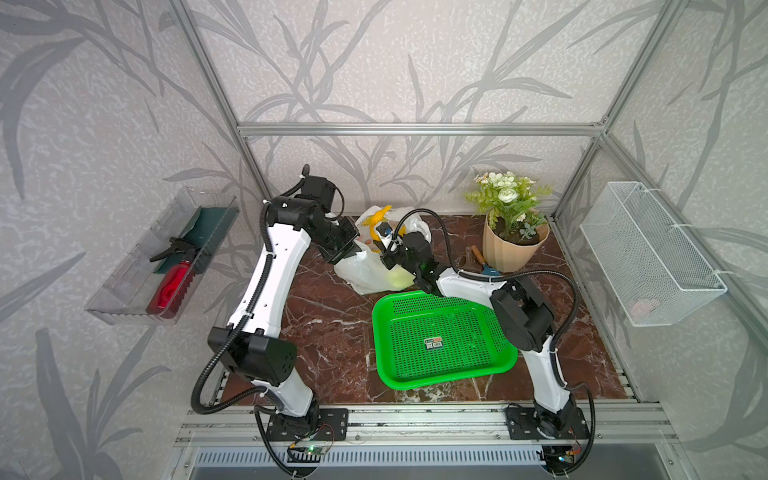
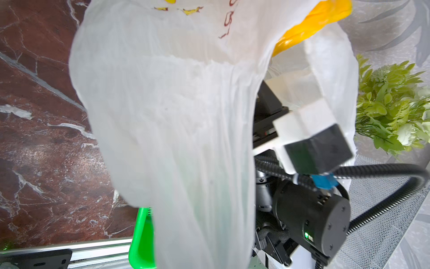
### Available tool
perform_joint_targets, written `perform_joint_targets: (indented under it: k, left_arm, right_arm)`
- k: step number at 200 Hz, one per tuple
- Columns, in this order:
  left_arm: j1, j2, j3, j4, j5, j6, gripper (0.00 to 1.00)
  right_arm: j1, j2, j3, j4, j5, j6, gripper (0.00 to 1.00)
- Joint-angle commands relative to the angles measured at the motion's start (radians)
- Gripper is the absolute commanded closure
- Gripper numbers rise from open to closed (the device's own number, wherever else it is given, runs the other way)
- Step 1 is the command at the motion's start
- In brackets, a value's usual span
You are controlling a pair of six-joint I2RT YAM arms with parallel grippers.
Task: Place the banana into a plastic bag & tie a knot
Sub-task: Place the banana into the plastic bag, then cross the plastic bag at the center of the board.
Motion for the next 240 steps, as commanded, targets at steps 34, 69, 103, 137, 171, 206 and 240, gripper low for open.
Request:
perform_joint_targets:
  k: [34,69,103,137,171,206,240]
  left_arm:
    - [0.008,0.025,0.063,-0.044,0.011,-0.003,1.0]
    - [0.008,0.022,0.063,-0.047,0.006,0.0,1.0]
    - [0.008,0.016,0.062,-0.041,-0.001,-0.015,1.0]
    - [0.01,0.006,0.06,-0.02,0.023,-0.062,1.0]
    - [0.01,-0.017,0.058,0.022,0.059,-0.13,0.98]
    - [0.008,-0.034,0.057,0.015,0.082,-0.11,0.65]
    - [-0.008,-0.055,0.113,-0.087,0.0,0.041,0.44]
  right_arm:
    - [0.002,-0.078,0.015,-0.08,0.014,-0.12,0.51]
    - [0.031,-0.187,0.013,-0.125,-0.005,-0.119,0.33]
    - [0.045,-0.321,-0.057,-0.166,-0.048,-0.024,0.27]
    - [0.047,-0.472,-0.181,-0.177,-0.089,0.094,0.25]
    - [0.051,-0.58,-0.345,-0.123,-0.151,0.119,0.21]
    - [0.052,-0.626,-0.364,-0.129,-0.164,0.181,0.22]
    - [0.053,-0.691,-0.365,-0.205,-0.137,0.204,0.22]
